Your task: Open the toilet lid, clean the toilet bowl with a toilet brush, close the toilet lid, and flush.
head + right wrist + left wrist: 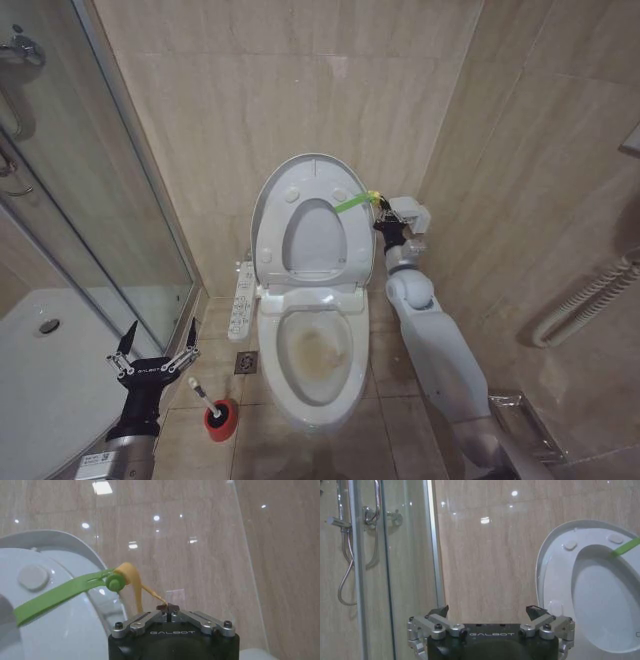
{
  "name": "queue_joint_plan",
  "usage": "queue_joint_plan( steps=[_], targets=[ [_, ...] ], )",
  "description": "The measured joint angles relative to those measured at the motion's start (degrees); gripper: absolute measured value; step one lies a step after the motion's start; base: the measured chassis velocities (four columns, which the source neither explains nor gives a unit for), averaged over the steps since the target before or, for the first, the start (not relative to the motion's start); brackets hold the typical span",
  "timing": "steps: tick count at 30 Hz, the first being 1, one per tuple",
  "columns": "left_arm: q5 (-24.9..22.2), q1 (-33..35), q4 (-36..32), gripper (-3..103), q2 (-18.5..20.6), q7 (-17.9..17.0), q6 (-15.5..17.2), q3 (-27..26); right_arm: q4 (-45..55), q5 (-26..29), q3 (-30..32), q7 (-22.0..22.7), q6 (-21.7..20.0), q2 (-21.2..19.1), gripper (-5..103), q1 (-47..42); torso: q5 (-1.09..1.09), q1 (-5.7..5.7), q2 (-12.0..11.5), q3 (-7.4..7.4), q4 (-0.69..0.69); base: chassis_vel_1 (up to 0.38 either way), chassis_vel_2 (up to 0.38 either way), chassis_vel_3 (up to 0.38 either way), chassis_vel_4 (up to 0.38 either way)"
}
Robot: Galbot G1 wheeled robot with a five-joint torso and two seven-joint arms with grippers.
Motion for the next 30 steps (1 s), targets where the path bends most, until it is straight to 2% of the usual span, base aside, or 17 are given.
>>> queue_joint_plan(
  steps=[16, 25, 26, 30],
  targets=[
    [0.0, 0.0, 0.0, 100, 0.0, 0.0, 0.0, 0.0, -5.7, -1.4, -1.2, -0.1, -0.1, 1.1, 1, 7.1, 0.00, 0.00, 0.0, 0.00, 0.02, 0.000, 0.000, 0.000, 0.000],
    [0.0, 0.0, 0.0, 100, 0.0, 0.0, 0.0, 0.0, 1.7, 1.6, -1.1, 0.1, -2.9, -1.0, 1, 1.7, 0.02, 0.01, 0.0, 0.00, 0.05, 0.000, 0.000, 0.000, 0.000],
    [0.0, 0.0, 0.0, 100, 0.0, 0.0, 0.0, 0.0, 4.3, 2.8, -1.0, 0.2, -3.8, -1.6, 13, 0.2, 0.01, 0.00, 0.0, 0.00, 0.06, 0.000, 0.000, 0.000, 0.000],
    [0.0, 0.0, 0.0, 100, 0.0, 0.0, 0.0, 0.0, 9.6, 5.3, -0.5, 1.2, -6.2, -2.5, 13, -2.6, 0.01, 0.00, 0.0, -0.01, 0.05, 0.000, 0.000, 0.000, 0.000]
  ],
)
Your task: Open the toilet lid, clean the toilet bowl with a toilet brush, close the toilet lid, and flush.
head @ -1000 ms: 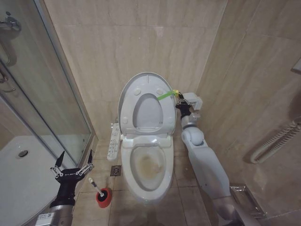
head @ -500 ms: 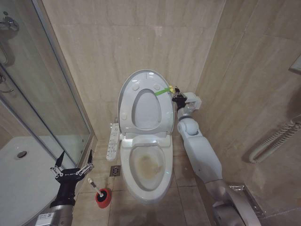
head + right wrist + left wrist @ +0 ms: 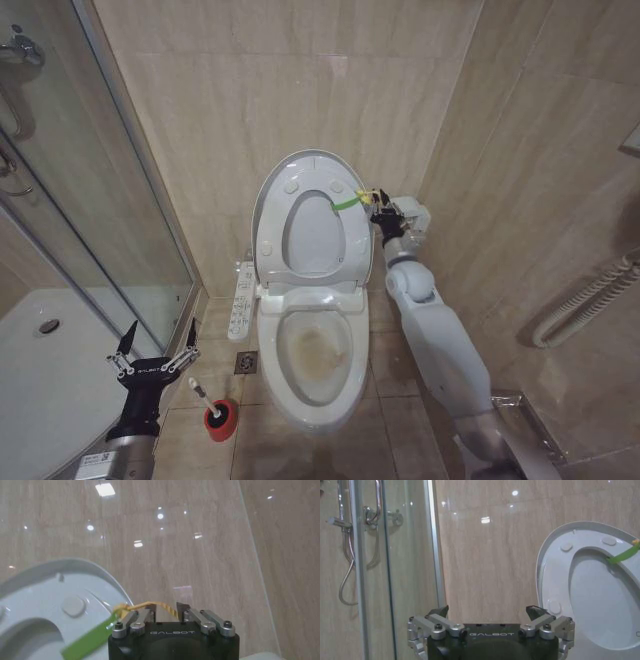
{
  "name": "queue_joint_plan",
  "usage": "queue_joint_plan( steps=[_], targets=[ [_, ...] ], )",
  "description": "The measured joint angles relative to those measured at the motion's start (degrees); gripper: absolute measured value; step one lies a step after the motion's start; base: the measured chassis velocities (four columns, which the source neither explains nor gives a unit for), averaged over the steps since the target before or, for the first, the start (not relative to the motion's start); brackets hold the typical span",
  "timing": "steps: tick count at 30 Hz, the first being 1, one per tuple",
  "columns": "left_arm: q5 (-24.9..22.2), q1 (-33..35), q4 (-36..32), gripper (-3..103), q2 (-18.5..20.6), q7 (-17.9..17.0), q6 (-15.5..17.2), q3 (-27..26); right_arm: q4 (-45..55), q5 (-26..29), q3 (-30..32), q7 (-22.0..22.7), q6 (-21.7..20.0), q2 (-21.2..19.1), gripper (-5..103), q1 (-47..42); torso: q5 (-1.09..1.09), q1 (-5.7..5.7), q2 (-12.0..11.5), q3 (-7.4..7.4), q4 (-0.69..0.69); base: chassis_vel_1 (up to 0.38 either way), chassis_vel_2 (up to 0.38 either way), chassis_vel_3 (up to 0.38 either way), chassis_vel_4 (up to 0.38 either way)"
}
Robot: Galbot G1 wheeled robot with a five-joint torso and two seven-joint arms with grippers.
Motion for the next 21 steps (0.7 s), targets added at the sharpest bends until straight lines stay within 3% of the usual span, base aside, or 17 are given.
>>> queue_joint_plan(
  steps=[3, 4, 9, 10, 18, 19, 21],
  targets=[
    [0.0, 0.0, 0.0, 100, 0.0, 0.0, 0.0, 0.0, 3.4, 0.4, 0.5, 0.3, -0.9, -0.7, 13, -2.2, 0.01, 0.00, 0.0, 0.00, -0.01, 0.000, 0.000, 0.000, 0.000],
    [0.0, 0.0, 0.0, 100, 0.0, 0.0, 0.0, 0.0, 5.2, 0.6, 0.7, 0.4, -1.0, -1.2, 40, -3.4, 0.00, 0.00, 0.0, 0.00, 0.00, 0.000, 0.000, 0.000, 0.000],
    [0.0, 0.0, 0.0, 100, 0.0, 0.0, 0.0, 0.0, 11.6, 1.1, 1.7, 0.8, -0.9, -3.8, 40, -9.8, 0.00, 0.00, 0.0, 0.00, -0.02, 0.000, 0.000, 0.000, 0.000],
    [0.0, 0.0, 0.0, 100, 0.0, 0.0, 0.0, 0.0, 12.8, 1.1, 1.9, 0.8, -0.7, -4.4, 67, -11.3, 0.00, 0.00, 0.0, 0.00, -0.02, 0.000, 0.000, 0.000, 0.000],
    [0.0, 0.0, 0.0, 100, 0.0, 0.0, 0.0, 0.0, 21.7, 2.8, 2.8, 0.4, -0.1, -7.7, 67, -22.3, 0.02, -0.01, 0.0, 0.00, -0.04, 0.000, 0.000, 0.000, 0.000],
    [0.0, 0.0, 0.0, 100, 0.0, 0.0, 0.0, 0.0, 23.0, 3.2, 2.8, 0.4, -0.2, -7.8, 94, -23.4, 0.00, -0.01, 0.0, 0.00, -0.04, 0.000, 0.000, 0.000, 0.000],
    [0.0, 0.0, 0.0, 100, 0.0, 0.0, 0.0, 0.0, 26.7, 4.7, 3.0, 0.6, -0.6, -8.1, 94, -26.8, 0.00, -0.01, 0.0, -0.01, -0.02, 0.000, 0.000, 0.000, 0.000]
  ],
)
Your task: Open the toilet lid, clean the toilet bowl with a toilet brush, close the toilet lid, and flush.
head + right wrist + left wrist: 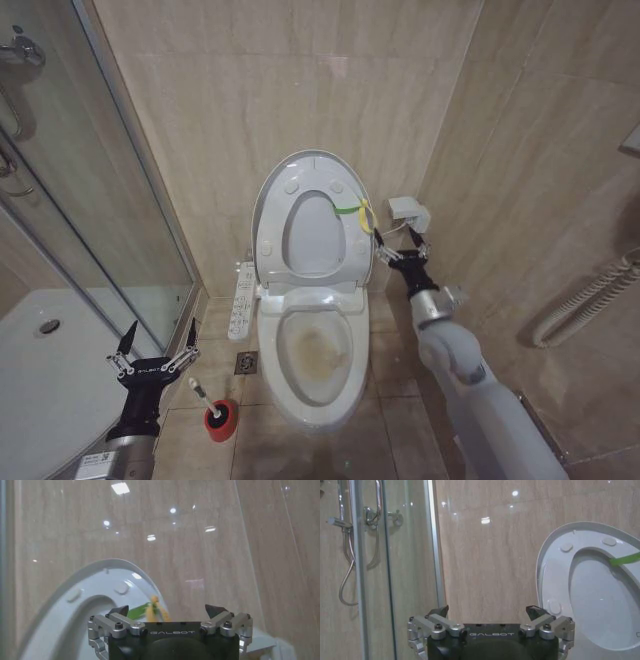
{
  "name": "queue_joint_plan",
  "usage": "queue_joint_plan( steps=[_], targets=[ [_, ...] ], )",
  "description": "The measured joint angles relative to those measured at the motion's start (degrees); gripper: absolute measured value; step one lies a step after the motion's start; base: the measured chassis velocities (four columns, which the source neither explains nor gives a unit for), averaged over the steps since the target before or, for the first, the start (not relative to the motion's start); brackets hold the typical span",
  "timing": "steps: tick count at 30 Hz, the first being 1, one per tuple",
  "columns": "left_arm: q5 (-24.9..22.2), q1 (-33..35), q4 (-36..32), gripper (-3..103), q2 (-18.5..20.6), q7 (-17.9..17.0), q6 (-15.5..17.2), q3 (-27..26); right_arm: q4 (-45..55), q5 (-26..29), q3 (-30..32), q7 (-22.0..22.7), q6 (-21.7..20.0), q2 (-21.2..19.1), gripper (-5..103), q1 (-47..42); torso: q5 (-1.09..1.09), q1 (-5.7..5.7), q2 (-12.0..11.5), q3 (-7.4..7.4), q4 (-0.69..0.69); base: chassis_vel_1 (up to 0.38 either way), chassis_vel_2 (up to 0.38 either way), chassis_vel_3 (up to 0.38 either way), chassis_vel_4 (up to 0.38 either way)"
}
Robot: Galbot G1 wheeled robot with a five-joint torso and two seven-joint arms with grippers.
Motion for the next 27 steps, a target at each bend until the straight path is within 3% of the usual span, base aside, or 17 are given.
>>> queue_joint_plan(
  steps=[7, 16, 20, 21, 27],
  targets=[
    [0.0, 0.0, 0.0, 100, 0.0, 0.0, 0.0, 0.0, 5.6, 0.6, 1.6, 0.8, -0.7, 0.1, 100, -7.9, 0.00, 0.00, 0.0, 0.00, 0.00, 0.000, 0.000, 0.000, 0.000],
    [0.0, 0.0, 0.0, 100, 0.0, 0.0, 0.0, 0.0, 10.1, -4.7, 3.1, 1.8, -0.3, 2.9, 100, -19.3, 0.00, 0.00, 0.0, 0.00, -0.01, 0.000, 0.000, 0.000, 0.000],
    [0.0, 0.0, 0.0, 100, 0.0, 0.0, 0.0, 0.0, 10.7, -8.0, 4.3, 1.9, 1.1, 4.9, 100, -23.4, 0.00, 0.00, 0.0, 0.00, -0.01, 0.000, 0.000, 0.000, 0.000],
    [0.0, 0.0, 0.0, 100, 0.0, 0.0, 0.0, 0.0, 10.2, -10.6, 5.7, 1.1, 3.1, 6.0, 100, -25.8, -0.01, 0.00, 0.0, 0.00, -0.01, 0.000, 0.000, 0.000, 0.000],
    [0.0, 0.0, 0.0, 100, 0.0, 0.0, 0.0, 0.0, 8.5, -15.0, 9.5, -0.8, 6.7, 6.8, 100, -30.9, -0.01, 0.00, 0.0, 0.00, -0.01, 0.000, 0.000, 0.000, 0.000]
  ],
)
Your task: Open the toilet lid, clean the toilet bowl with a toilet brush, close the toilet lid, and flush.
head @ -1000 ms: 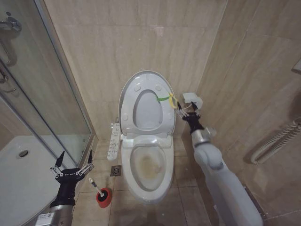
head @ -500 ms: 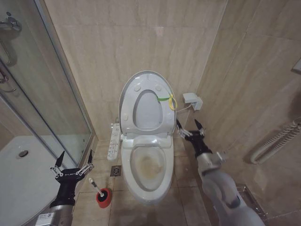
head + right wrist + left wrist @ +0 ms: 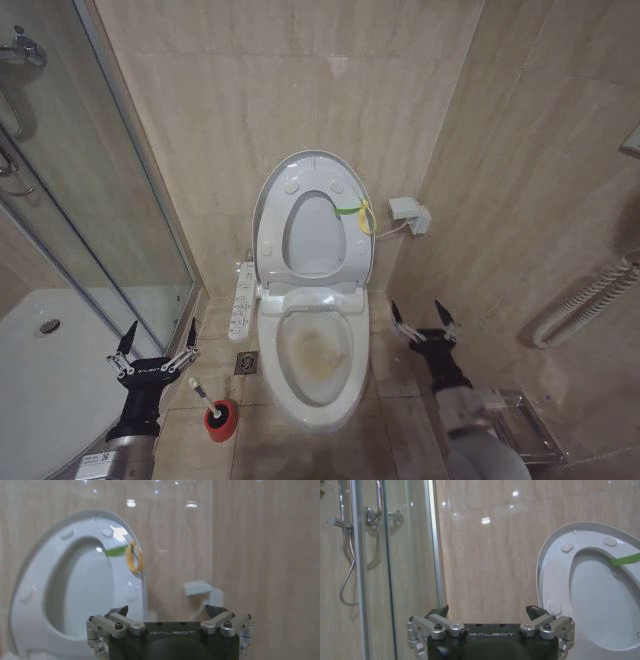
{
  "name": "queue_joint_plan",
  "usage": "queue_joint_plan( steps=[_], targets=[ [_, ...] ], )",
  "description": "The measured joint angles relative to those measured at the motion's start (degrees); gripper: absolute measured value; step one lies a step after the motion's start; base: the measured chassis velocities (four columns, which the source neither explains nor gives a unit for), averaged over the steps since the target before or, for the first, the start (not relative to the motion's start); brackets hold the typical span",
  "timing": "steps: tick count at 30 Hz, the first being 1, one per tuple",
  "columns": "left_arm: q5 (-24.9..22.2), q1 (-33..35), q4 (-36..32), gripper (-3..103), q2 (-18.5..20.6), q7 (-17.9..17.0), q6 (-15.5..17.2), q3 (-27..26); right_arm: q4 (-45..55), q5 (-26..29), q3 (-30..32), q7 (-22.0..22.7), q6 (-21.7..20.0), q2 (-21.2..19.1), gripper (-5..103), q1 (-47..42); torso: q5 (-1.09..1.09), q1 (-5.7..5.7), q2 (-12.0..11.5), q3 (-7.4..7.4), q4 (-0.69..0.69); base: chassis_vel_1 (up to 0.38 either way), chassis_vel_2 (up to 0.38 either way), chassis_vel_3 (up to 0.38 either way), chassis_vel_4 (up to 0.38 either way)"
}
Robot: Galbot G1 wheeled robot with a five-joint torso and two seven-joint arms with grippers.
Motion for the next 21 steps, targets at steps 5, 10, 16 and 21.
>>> queue_joint_plan(
  steps=[5, 10, 16, 21],
  targets=[
    [0.0, 0.0, 0.0, 100, 0.0, 0.0, 0.0, 0.0, 1.3, -0.2, 3.4, -1.1, 0.7, 1.4, 100, -5.5, 0.00, 0.00, 0.0, 0.00, 0.01, 0.000, 0.000, 0.000, 0.000],
    [0.0, 0.0, 0.0, 100, 0.0, 0.0, 0.0, 0.0, 3.5, 0.0, 6.0, -4.3, 1.9, 4.9, 100, -10.3, 0.00, 0.00, 0.0, 0.00, 0.00, 0.000, 0.000, 0.000, 0.000],
    [0.0, 0.0, 0.0, 100, 0.0, 0.0, 0.0, 0.0, 6.5, 0.7, 10.2, -12.7, 3.4, 8.7, 100, -15.4, 0.00, 0.00, 0.0, 0.00, 0.00, 0.000, 0.000, 0.000, 0.000],
    [0.0, 0.0, 0.0, 100, 0.0, 0.0, 0.0, 0.0, 7.9, 1.7, 12.1, -17.2, 2.0, 10.8, 100, -15.9, 0.00, 0.00, 0.0, 0.00, 0.00, 0.000, 0.000, 0.000, 0.000]
  ],
)
